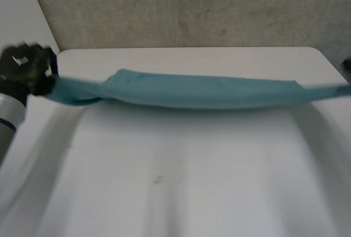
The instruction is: Fold the laundry
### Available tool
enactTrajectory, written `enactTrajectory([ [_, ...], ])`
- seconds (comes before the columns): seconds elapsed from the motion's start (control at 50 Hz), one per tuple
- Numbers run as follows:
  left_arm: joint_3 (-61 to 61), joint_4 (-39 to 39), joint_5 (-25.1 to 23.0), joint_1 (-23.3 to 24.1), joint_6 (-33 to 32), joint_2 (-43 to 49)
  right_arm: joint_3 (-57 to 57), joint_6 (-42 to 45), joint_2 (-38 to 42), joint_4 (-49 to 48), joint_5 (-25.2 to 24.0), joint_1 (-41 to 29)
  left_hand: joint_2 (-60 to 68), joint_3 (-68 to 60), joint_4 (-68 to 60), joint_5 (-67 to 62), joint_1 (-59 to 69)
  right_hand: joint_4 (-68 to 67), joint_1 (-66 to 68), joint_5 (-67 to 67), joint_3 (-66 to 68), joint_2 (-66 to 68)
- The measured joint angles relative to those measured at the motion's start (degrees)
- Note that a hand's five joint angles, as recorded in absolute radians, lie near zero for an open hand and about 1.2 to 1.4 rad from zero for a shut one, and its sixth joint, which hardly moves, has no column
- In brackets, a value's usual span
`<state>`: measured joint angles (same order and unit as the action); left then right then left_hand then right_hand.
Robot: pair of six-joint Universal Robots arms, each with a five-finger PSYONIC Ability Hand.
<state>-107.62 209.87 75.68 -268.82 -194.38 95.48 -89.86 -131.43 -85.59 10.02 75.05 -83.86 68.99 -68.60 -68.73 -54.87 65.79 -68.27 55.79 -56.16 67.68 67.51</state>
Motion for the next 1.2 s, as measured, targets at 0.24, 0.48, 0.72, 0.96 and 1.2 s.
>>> enactTrajectory([
  [0.24, 11.7, -14.2, -0.3, 0.2, 0.3, -20.6, 15.2, -4.2, -16.4, 16.4, -0.9, 4.6, 0.0, 0.0, 0.0, 0.0, 0.0, 0.0, 0.0, -0.3, 0.0, 0.0],
  [0.48, 17.0, -27.5, -2.7, -0.3, -3.7, -10.7, 13.4, 2.5, -6.7, 23.3, 0.4, 4.6, 0.0, 0.0, 0.0, 0.0, 0.0, 0.0, 0.0, -0.4, 0.1, 0.0],
  [0.72, 27.1, -33.0, 3.4, 3.1, -17.4, 17.2, 22.0, 3.2, 17.2, 15.3, 14.1, -5.8, 0.0, 0.0, 0.0, 0.0, 0.0, 0.0, 0.0, -0.4, 0.1, 0.0],
  [0.96, 53.2, -19.9, 8.0, 5.1, -14.6, 18.8, 50.9, -4.4, 22.3, -5.5, 21.2, -11.2, 0.0, -0.1, 0.0, 0.0, 0.0, 0.0, 0.0, -0.4, 0.3, 0.3],
  [1.2, 51.3, -2.7, 10.0, 3.0, -3.9, 10.5, 36.4, -9.0, 9.9, -18.3, 19.7, -11.1, 0.0, -0.1, 0.0, 0.0, 0.0, 0.0, 0.0, -0.4, 0.4, 0.3],
])
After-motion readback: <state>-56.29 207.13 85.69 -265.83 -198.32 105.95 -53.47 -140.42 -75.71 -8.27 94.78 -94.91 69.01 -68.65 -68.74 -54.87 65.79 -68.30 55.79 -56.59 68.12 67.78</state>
